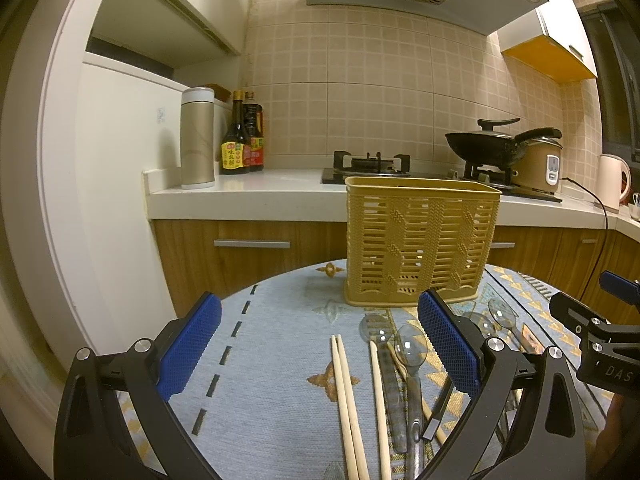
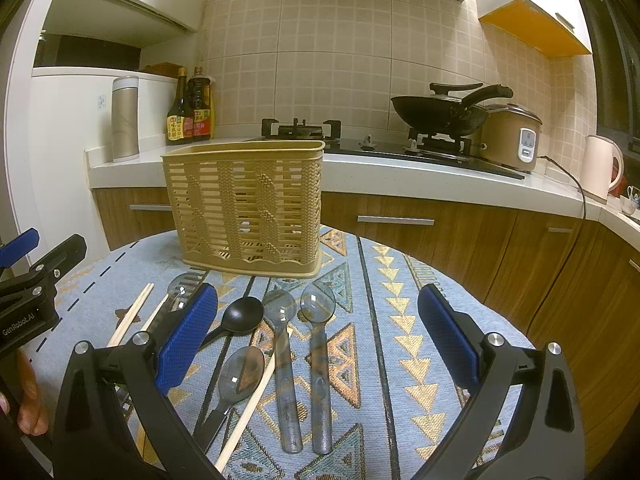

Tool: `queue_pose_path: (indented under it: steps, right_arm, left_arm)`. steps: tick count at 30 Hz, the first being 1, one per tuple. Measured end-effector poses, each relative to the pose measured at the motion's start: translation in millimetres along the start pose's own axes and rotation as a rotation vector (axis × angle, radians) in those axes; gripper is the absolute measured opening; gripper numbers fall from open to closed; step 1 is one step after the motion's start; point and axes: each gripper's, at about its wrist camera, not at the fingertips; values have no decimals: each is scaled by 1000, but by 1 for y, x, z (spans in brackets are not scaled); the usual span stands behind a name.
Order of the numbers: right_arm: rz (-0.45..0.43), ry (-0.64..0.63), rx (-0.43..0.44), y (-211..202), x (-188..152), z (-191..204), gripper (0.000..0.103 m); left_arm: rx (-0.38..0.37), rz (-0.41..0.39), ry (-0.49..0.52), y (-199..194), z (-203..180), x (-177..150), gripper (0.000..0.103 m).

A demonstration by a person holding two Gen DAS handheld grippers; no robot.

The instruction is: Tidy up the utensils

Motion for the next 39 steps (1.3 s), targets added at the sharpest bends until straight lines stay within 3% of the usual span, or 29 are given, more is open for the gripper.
queue_pose_path:
  steps: [39]
  right_arm:
    - [3, -12, 0, 0, -1, 3, 96]
  left_arm:
    - [1, 1, -1, 0, -1, 1, 96]
Point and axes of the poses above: each gripper's, at about its wrist camera, not at the fingertips, and y roughly the way its jaws point, z to its left, x to its top, and after that the axes turned 10 degrees about y, right-handed
